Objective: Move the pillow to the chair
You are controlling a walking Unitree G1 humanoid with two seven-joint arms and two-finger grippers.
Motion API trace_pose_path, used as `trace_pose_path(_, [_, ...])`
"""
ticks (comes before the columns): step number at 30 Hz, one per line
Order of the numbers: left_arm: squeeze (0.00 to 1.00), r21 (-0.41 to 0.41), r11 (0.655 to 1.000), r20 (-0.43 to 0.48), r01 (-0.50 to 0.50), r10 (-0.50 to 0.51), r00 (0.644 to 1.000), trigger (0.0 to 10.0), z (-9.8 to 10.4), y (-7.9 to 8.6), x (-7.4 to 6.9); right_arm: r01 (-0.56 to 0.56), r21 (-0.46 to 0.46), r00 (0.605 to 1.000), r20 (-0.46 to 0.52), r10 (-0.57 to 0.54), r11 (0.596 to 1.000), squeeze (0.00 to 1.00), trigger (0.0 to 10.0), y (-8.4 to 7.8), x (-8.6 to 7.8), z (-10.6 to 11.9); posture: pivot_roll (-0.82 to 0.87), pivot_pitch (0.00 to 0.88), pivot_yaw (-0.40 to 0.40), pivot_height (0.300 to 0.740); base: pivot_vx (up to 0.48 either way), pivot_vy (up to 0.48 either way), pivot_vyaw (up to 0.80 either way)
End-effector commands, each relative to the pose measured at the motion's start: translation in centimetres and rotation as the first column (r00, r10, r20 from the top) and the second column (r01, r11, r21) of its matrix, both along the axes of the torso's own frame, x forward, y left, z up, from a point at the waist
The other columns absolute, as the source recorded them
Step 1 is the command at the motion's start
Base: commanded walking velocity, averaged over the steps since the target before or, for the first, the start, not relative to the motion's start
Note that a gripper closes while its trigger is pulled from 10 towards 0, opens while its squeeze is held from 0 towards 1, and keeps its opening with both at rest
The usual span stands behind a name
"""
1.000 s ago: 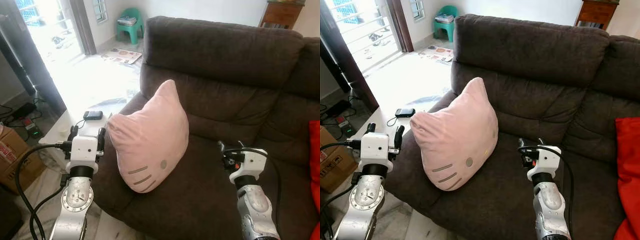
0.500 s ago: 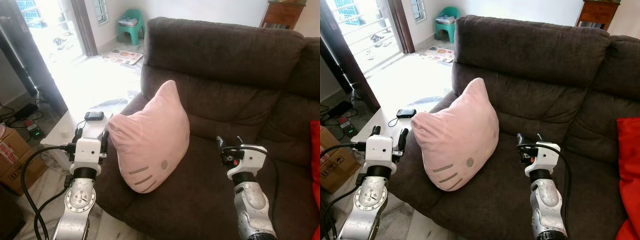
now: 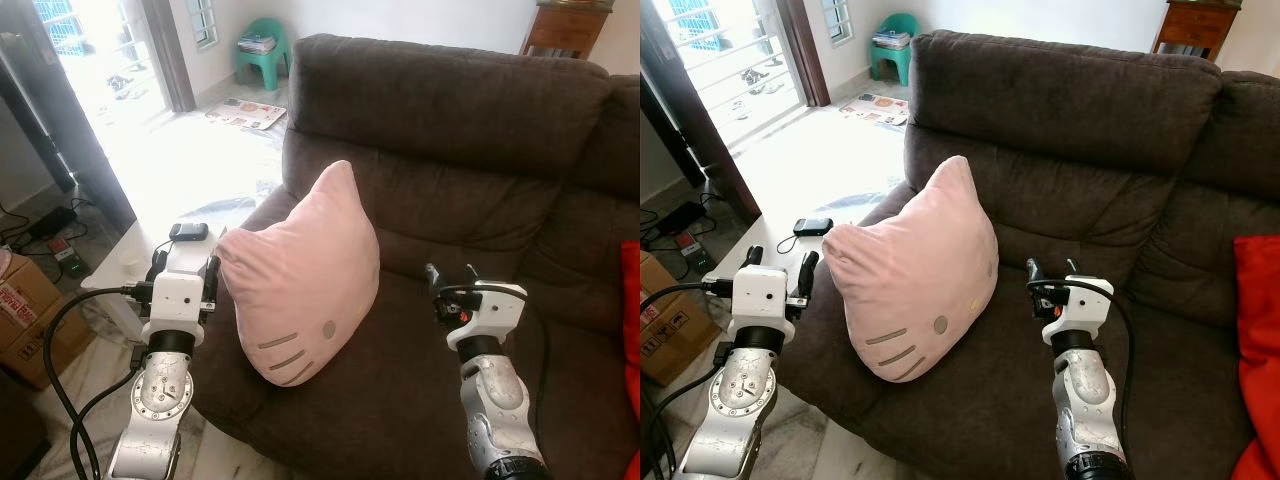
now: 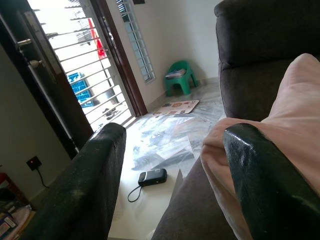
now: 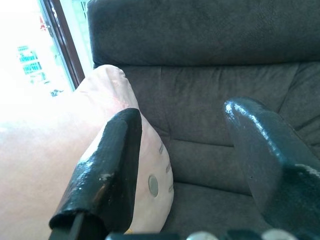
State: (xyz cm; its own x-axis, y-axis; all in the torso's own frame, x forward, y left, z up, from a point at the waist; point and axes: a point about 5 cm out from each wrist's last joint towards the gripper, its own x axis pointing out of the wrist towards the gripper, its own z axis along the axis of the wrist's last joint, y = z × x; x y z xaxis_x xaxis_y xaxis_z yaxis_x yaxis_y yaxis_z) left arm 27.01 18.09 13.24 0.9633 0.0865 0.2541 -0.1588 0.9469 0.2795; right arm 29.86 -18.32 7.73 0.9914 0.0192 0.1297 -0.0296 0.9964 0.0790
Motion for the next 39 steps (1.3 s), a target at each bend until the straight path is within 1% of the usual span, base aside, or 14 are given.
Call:
trace_pose_path(1, [0.0,-0.006,1.0,0.011,-0.009,0.009,1.0,10.0,0.23,0.17,0.22,0.001,0.014,1.0,0.006,-0.001,1.0,0.0,10.0,0.22,0.2,0.11,0.05,0.0,0.013,0.74,0.0,0.0,0.0])
trace_pose_path(21, [0.0,-0.016,1.0,0.009,-0.011,0.011,1.0,10.0,0.23,0.06,0.27,-0.014,0.009,1.0,0.006,0.014,1.0,0.0,10.0,0.51,0.29,0.16,0.04,0.0,0.008,0.74,0.0,0.0,0.0])
trace_pose_path(39, [0.0,-0.021,1.0,0.01,-0.014,0.014,1.0,10.0,0.23,0.0,0.3,-0.016,0.007,1.0,0.01,0.016,1.0,0.0,10.0,0.55,0.33,0.27,0.04,0.0,0.007,0.74,-0.234,0.0,0.0])
